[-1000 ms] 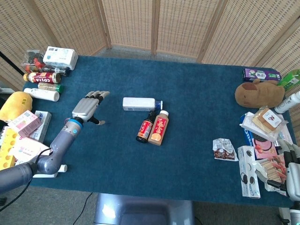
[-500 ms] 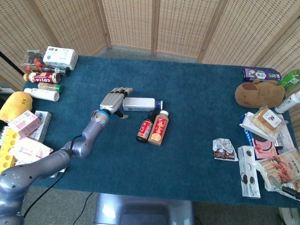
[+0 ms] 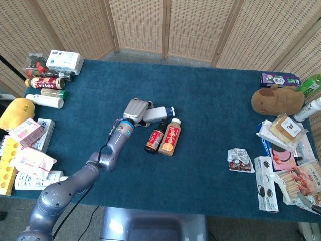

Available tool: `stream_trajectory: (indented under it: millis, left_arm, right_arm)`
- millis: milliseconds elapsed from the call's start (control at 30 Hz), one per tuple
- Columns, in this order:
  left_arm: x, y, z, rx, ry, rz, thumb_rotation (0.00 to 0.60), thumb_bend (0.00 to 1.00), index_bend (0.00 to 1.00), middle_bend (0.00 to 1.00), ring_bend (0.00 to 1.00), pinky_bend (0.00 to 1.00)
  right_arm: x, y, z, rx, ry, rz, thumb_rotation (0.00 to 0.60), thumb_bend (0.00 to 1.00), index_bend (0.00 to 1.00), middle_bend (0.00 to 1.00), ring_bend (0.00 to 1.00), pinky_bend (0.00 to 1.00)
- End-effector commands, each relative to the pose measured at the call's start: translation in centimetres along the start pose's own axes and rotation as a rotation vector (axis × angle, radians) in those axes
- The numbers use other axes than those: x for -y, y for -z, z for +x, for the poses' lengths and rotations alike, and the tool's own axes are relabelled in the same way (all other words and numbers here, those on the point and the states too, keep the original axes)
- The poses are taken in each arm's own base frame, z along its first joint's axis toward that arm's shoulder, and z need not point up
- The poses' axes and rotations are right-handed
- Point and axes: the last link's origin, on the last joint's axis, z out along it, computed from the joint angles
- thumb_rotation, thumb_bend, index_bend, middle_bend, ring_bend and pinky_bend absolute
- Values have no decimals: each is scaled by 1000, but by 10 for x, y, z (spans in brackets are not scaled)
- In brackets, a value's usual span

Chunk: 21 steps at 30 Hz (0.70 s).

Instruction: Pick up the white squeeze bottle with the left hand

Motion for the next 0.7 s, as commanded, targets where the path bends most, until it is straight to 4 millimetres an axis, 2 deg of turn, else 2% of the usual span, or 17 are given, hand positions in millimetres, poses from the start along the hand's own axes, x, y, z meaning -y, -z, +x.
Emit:
stream_trajectory:
  millis: [33,167,300,400,500,700]
  left_arm:
    - [-1,0,-5,-8,-44,0,600,354,647,659,754,535]
    - [6,0,2,-57,1,27,600,385,693,714,825,620]
    - [17,5,19,-151,84,37,600,385,698,721,833,633]
    - [27,16,34,-233,146,21,600,381,698,722,833,632]
    - [37,35,49,-315,205,-12,600,378,696,722,833,632]
    - [52,88,83,-451,306,-83,600,370,691,721,833,627]
  right_arm:
    - [-2,1,1,3,-13,1,437,0,0,0,0,71]
    - [-4,2,2,3,-19,0,440,1,0,0,0,72]
    - [-6,2,2,2,-26,0,441,1,0,0,0,72]
    - [-6,0,0,10,-37,6,439,0,0,0,0,73]
    - [-5,-2,-4,20,-41,18,436,0,0,0,0,72]
    - [2,-8,-14,51,-44,49,439,0,0,0,0,73]
